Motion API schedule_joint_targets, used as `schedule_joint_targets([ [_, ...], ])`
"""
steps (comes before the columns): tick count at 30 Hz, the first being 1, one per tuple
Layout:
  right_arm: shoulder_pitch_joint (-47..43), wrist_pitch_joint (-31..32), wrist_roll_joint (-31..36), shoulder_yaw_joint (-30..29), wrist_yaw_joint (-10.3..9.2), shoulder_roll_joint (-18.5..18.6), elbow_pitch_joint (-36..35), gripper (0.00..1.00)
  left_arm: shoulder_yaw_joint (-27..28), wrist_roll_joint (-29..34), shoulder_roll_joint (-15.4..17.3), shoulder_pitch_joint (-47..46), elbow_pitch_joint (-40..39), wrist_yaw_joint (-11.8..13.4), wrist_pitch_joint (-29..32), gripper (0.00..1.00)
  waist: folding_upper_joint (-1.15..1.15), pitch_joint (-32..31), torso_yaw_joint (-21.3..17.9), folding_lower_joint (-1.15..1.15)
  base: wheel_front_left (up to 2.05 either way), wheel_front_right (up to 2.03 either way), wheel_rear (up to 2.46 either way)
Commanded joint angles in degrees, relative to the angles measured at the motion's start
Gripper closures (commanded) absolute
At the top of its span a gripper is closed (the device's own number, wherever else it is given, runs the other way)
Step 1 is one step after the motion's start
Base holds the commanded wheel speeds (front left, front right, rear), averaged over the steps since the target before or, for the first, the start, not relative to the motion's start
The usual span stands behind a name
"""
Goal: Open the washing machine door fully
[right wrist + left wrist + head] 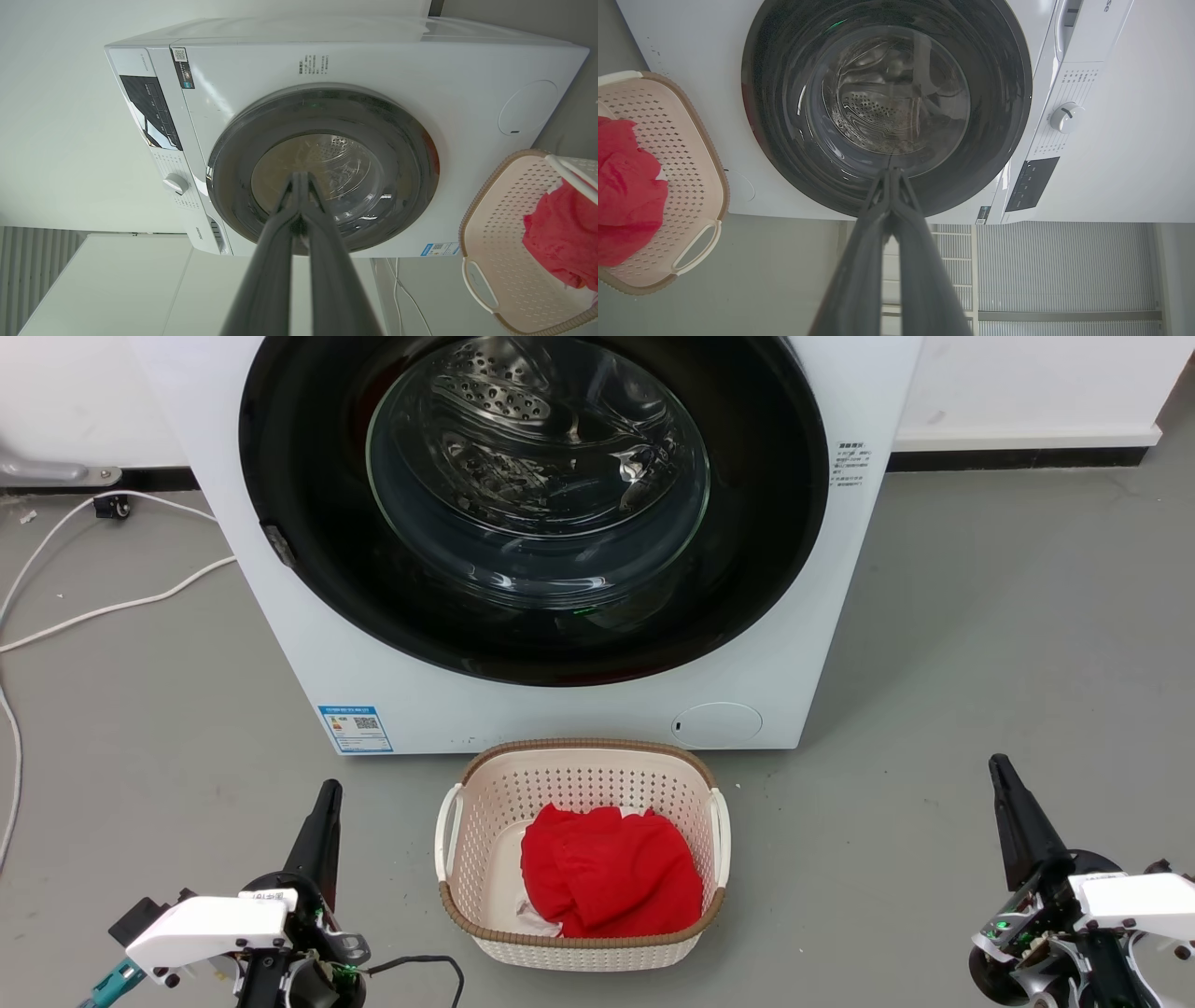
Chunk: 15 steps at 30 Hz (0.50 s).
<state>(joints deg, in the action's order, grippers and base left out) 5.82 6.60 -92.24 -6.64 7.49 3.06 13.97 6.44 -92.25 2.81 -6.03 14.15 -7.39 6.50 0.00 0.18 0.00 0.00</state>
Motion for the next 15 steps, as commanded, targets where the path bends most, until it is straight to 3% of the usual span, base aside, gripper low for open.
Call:
schedule_joint_targets([
  [1, 0.8, 0.1, 0.3, -0.1, 0.0, -0.2, 0.0, 1.0, 0.0, 0.2, 0.1, -0.4, 0.0, -0.2, -0.1, 1.0, 0.0, 0.0, 0.0, 0.0, 0.0, 0.0, 0.0],
  [15, 0.8, 0.1, 0.2, -0.1, 0.0, -0.2, 0.0, 1.0, 0.0, 0.2, 0.1, -0.4, 0.0, -0.2, -0.1, 1.0, 0.0, 0.0, 0.0, 0.0, 0.0, 0.0, 0.0],
])
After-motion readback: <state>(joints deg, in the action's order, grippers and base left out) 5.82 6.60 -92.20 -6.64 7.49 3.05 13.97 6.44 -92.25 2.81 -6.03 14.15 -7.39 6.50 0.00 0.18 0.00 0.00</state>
